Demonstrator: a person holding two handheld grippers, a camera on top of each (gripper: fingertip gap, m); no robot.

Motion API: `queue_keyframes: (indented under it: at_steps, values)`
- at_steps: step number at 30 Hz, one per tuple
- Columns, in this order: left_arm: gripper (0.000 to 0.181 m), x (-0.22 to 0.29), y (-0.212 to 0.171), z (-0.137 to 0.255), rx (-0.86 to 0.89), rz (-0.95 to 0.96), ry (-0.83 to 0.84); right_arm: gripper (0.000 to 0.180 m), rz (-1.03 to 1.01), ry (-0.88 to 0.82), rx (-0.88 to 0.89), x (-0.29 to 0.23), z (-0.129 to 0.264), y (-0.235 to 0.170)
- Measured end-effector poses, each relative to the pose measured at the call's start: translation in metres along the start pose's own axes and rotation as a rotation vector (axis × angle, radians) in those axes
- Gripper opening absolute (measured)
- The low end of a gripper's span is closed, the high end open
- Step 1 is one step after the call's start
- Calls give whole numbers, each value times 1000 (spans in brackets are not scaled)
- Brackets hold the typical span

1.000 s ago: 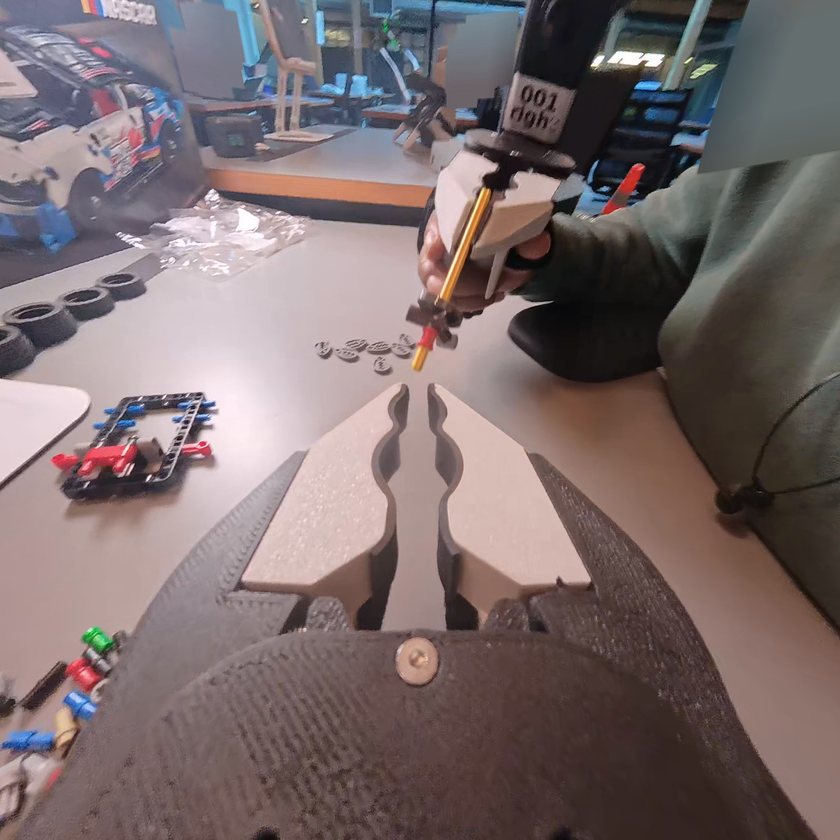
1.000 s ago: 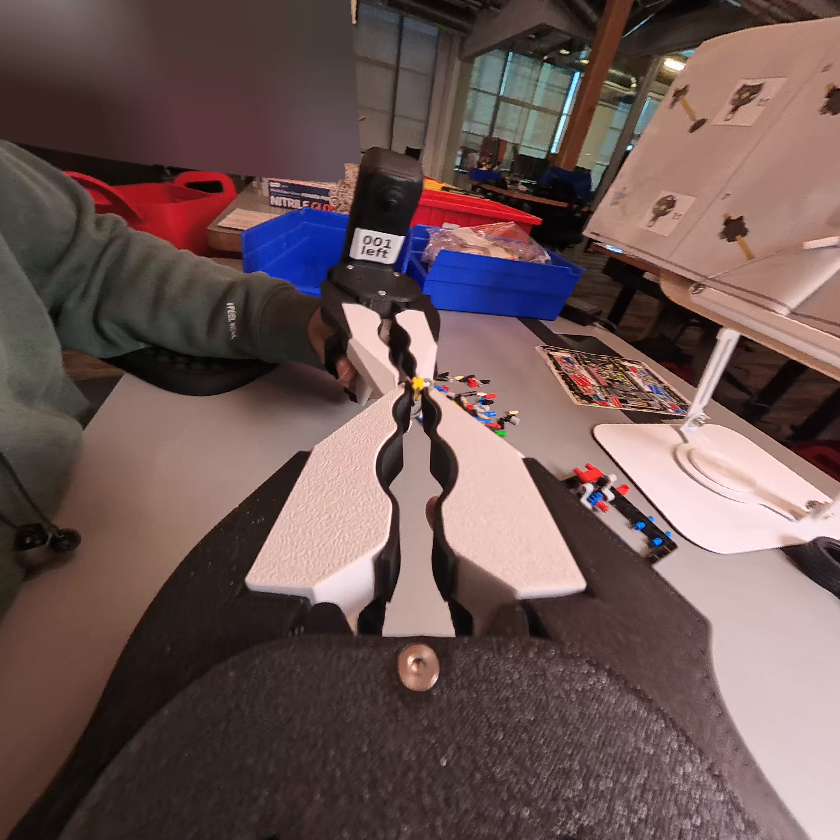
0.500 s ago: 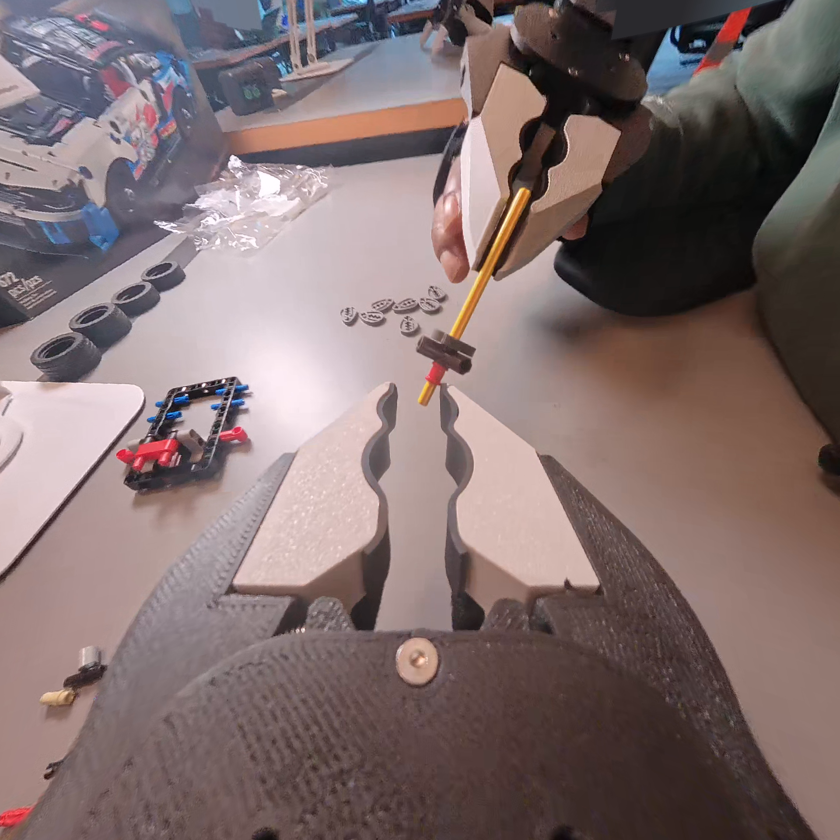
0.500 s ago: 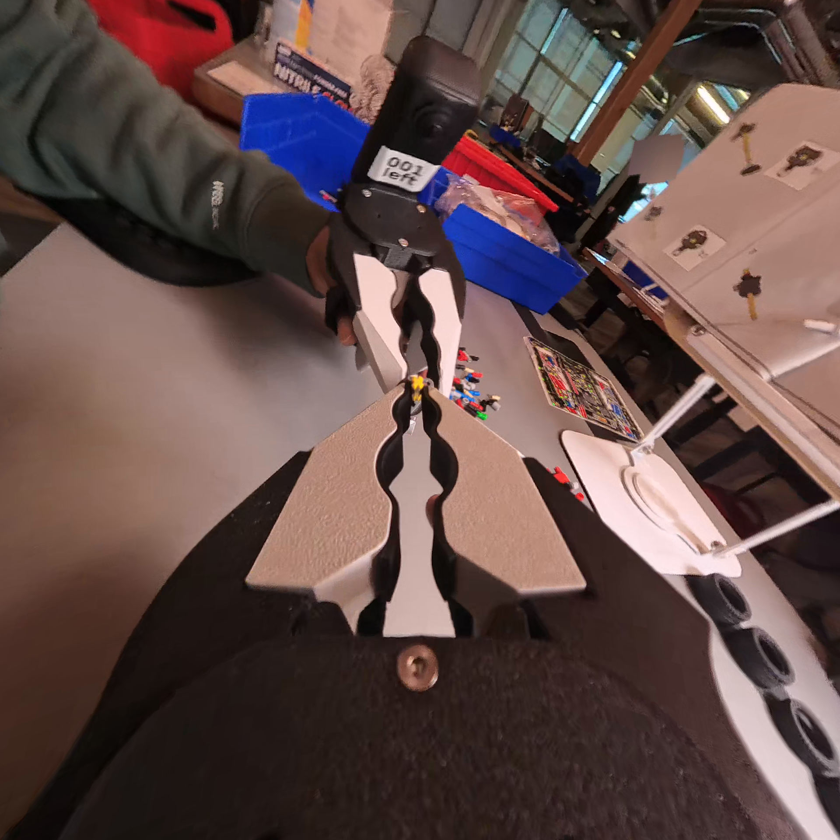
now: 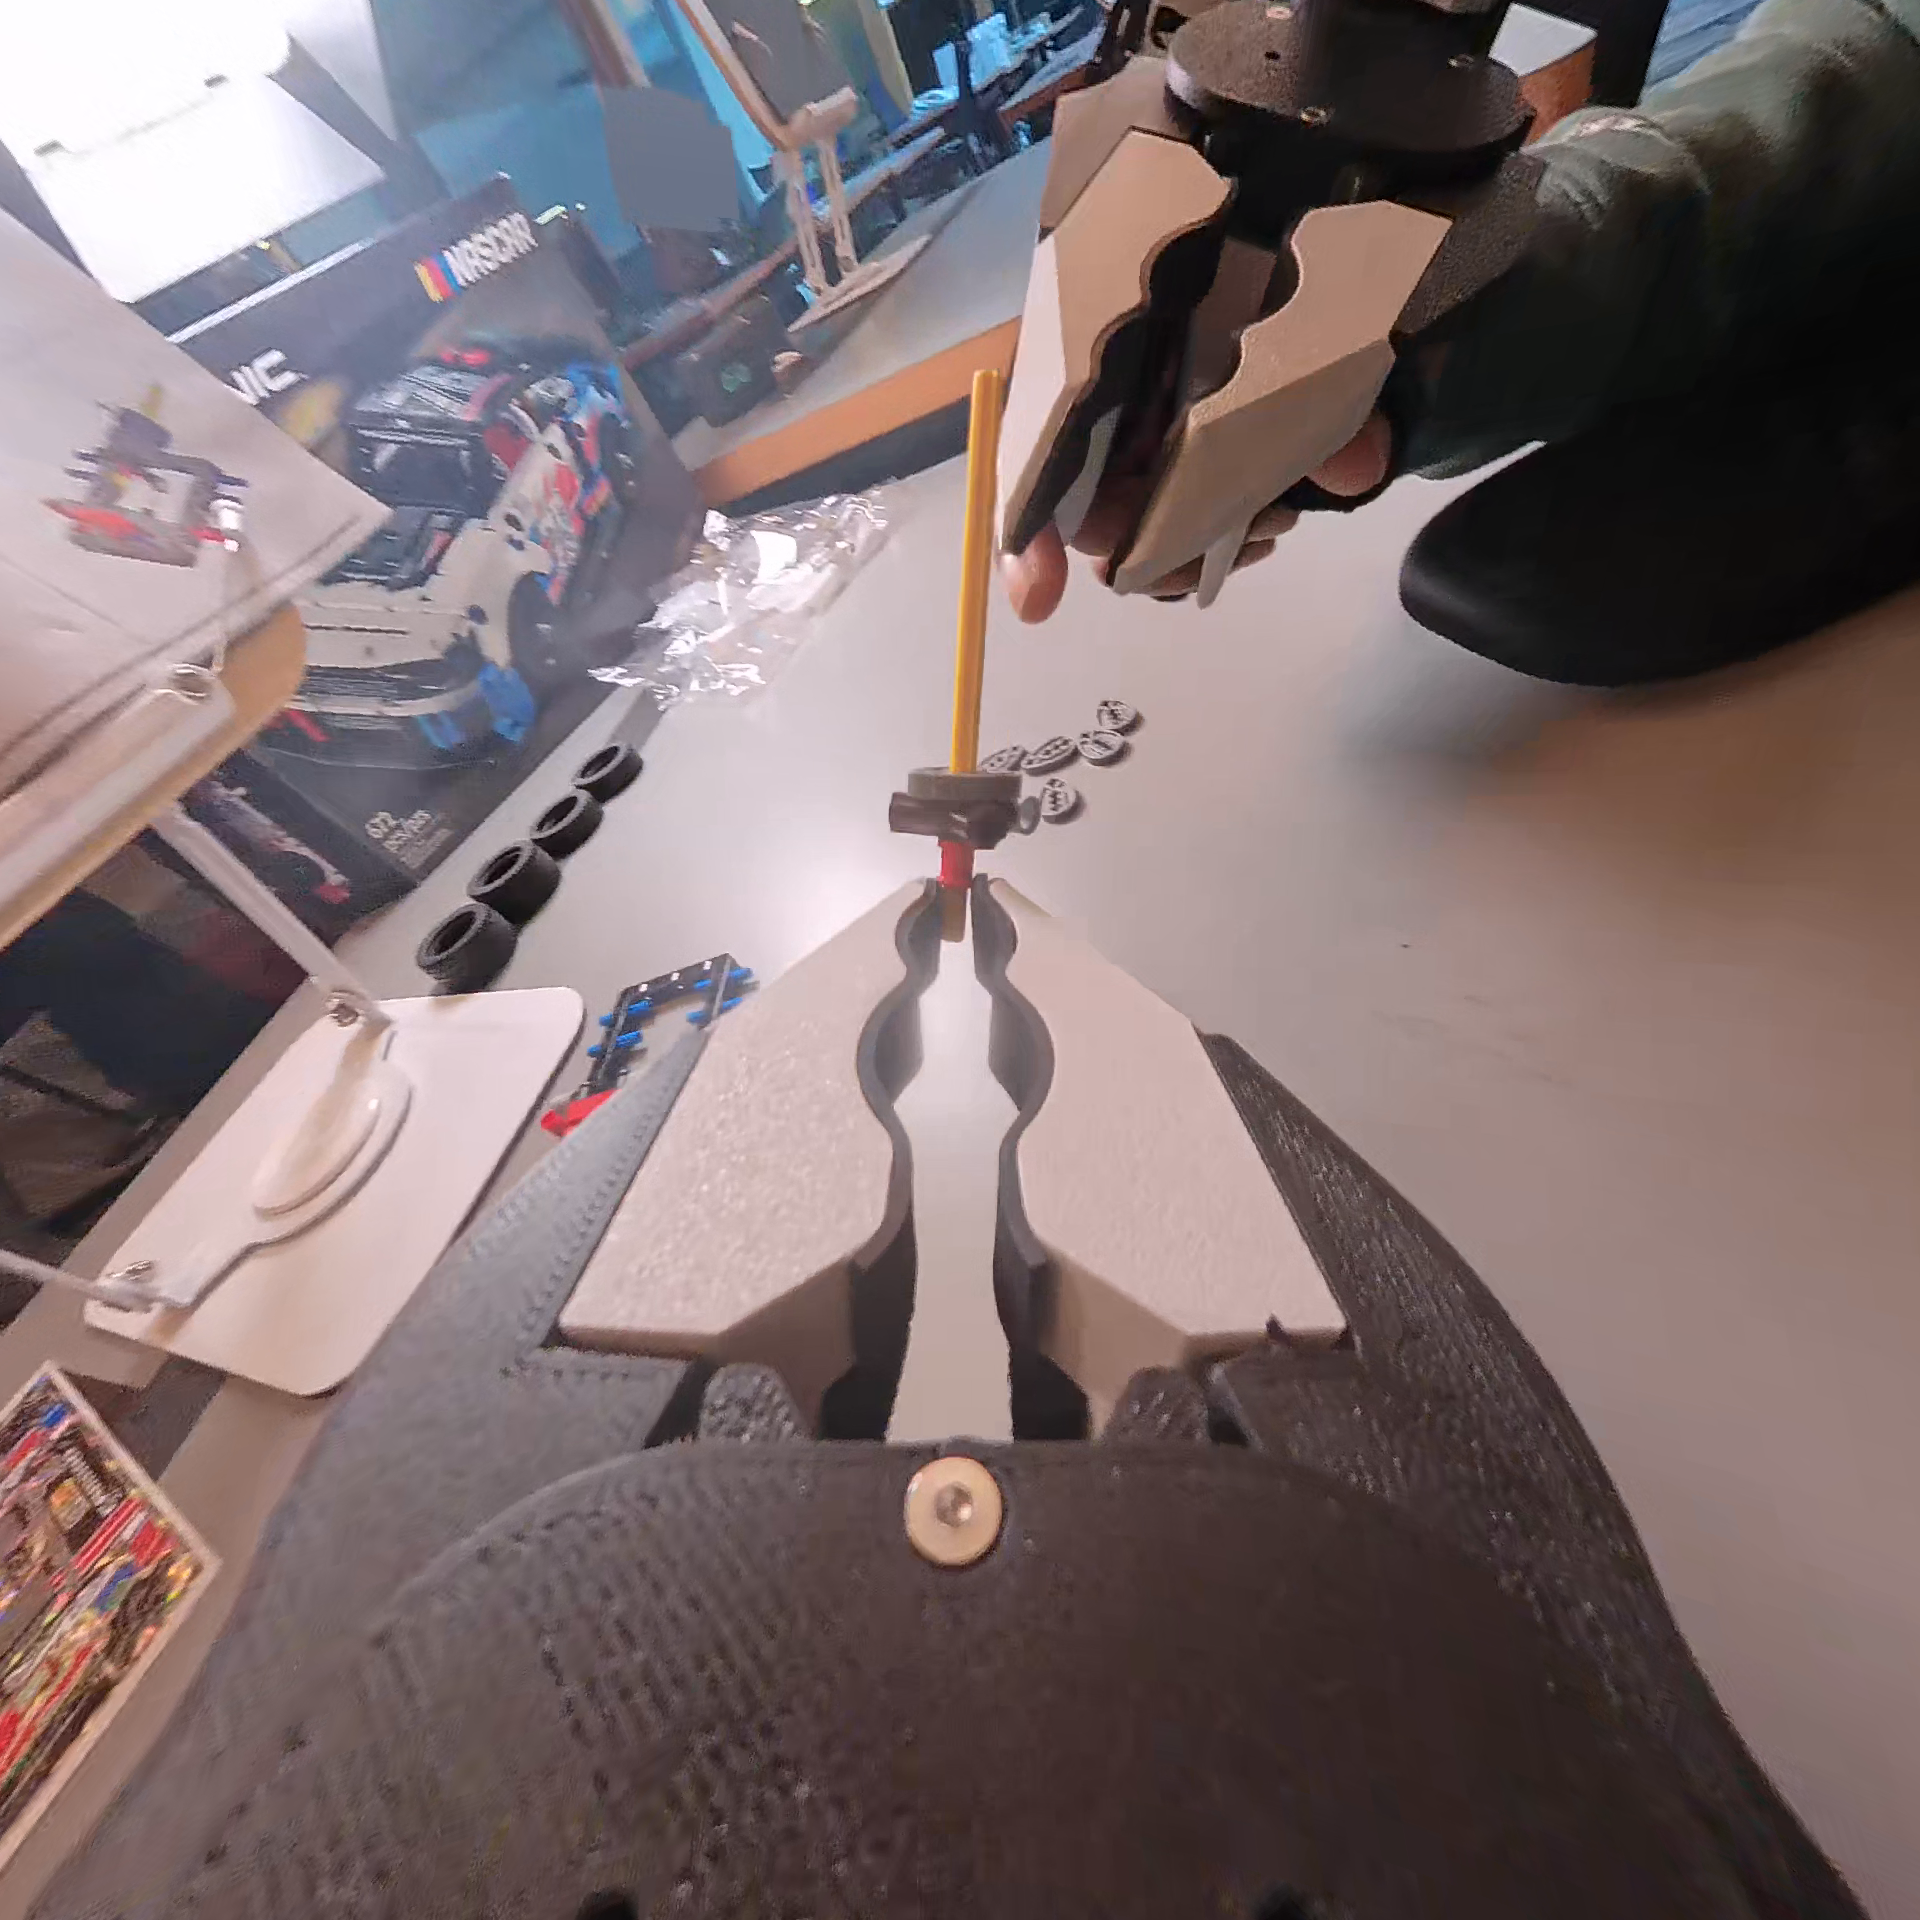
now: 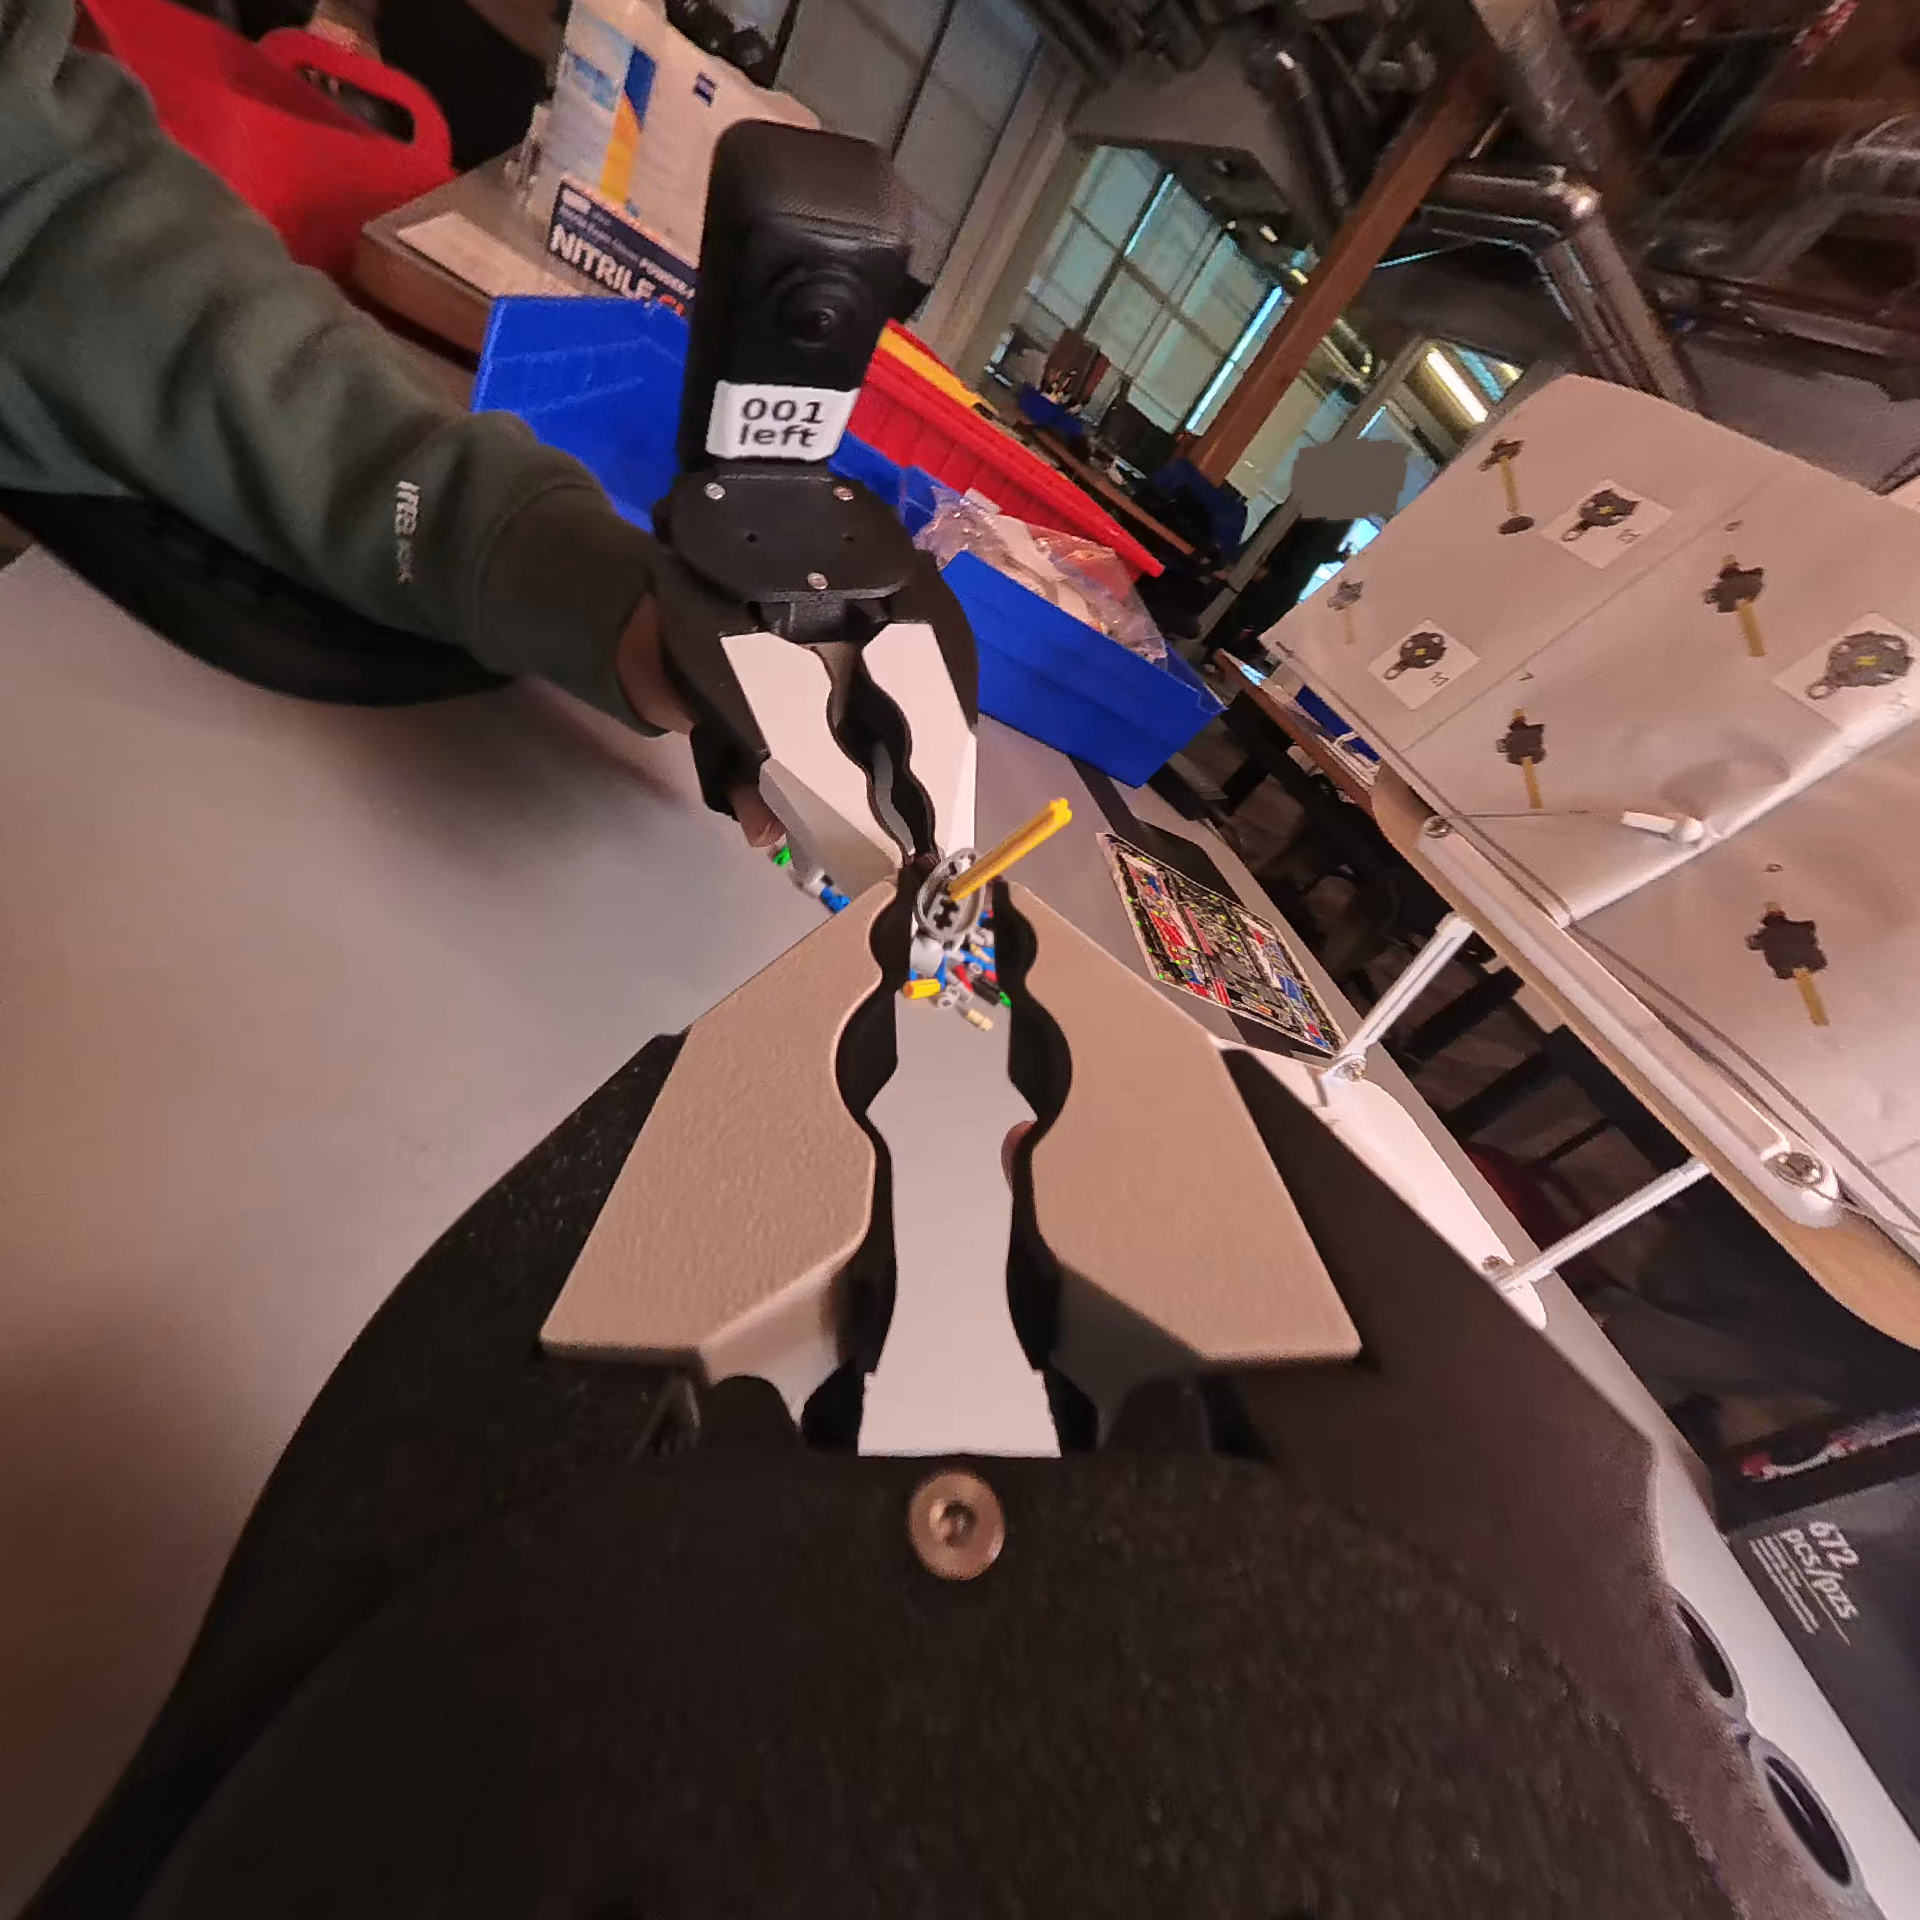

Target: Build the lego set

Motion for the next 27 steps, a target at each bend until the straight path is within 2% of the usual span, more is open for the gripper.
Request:
queue_keyframes:
  at_steps: [4, 10, 12, 14, 18, 27]
  values:
    - [3, -9, 2, 2, -14, -77, 60, 15, -91, -65, -14, 11, 0, -2]
    - [3, -15, -7, 0, -147, -348, 133, 16, -368, -117, -41, 18, -1, -7]
    - [3, -15, -12, -1, -188, -409, 138, 3, -398, -123, -65, 18, 0, -13]
    - [3, -16, -15, 0, -207, -422, 143, 2, -383, -110, -90, 16, 0, -18]
    - [5, -17, -14, 1, -178, -344, 140, 2, -325, -96, -94, 15, 1, -20]
    - [10, -19, -7, 6, -14, 96, 110, 1, -178, -75, -52, 17, 5, -14]
Point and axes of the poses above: each gripper's, where its closed fingertips meet, z back along the fingers, y out of its top, x = y × z across the jaws, the point moved 1 cm from there along z, back along the fingers, and after that the axes turned 15 degrees about x, right-handed, at the moved point
